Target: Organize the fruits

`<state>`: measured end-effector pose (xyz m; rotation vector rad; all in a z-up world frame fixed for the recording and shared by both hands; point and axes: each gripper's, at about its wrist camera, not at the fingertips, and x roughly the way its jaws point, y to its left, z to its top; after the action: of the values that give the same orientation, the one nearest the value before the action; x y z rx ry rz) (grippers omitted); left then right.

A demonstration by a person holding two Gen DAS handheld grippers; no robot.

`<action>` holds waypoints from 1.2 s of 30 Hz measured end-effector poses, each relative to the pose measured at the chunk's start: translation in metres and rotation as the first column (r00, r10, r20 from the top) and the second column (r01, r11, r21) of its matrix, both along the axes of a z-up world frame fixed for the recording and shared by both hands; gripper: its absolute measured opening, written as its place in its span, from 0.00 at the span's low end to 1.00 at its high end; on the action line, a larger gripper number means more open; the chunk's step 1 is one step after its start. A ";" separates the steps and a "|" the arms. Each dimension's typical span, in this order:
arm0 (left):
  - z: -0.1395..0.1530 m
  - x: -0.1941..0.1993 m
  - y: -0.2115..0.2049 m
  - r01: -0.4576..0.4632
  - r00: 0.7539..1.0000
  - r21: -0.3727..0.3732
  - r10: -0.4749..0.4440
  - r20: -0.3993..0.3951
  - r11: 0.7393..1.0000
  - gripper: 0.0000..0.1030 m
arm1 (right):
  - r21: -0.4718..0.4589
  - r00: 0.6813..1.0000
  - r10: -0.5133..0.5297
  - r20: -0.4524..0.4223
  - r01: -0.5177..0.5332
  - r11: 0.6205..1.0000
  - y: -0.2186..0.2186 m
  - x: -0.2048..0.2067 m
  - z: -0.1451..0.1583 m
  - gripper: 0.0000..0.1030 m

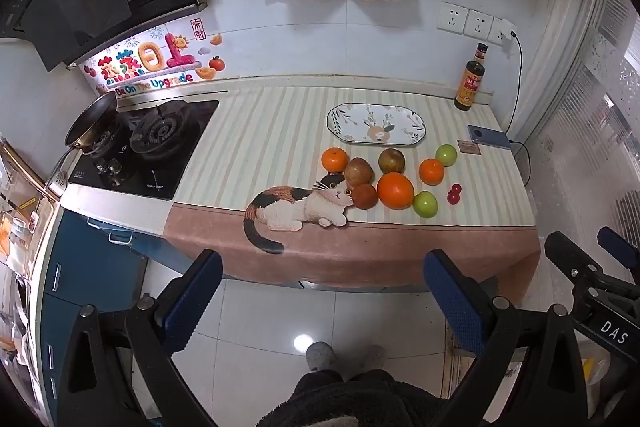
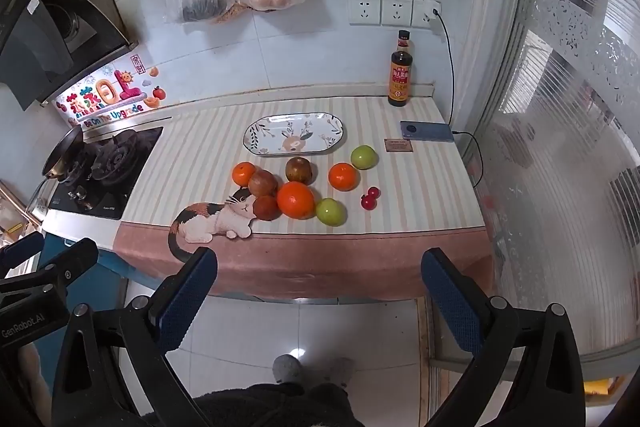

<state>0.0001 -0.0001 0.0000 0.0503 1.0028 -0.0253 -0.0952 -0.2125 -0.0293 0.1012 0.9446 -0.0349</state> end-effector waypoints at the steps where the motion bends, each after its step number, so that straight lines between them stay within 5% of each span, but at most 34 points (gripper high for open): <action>1: 0.000 0.000 0.000 0.001 1.000 -0.001 -0.001 0.000 1.000 1.00 | 0.000 1.000 0.000 0.000 0.000 1.000 0.000 0.000 0.000 1.00; 36: 0.007 0.011 -0.005 -0.001 1.000 0.005 0.001 0.011 1.000 1.00 | -0.008 1.000 0.002 -0.002 -0.002 1.000 0.011 0.007 0.002 1.00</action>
<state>0.0113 -0.0048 0.0075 0.0543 0.9914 -0.0220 -0.0877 -0.2013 -0.0275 0.0927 0.9460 -0.0375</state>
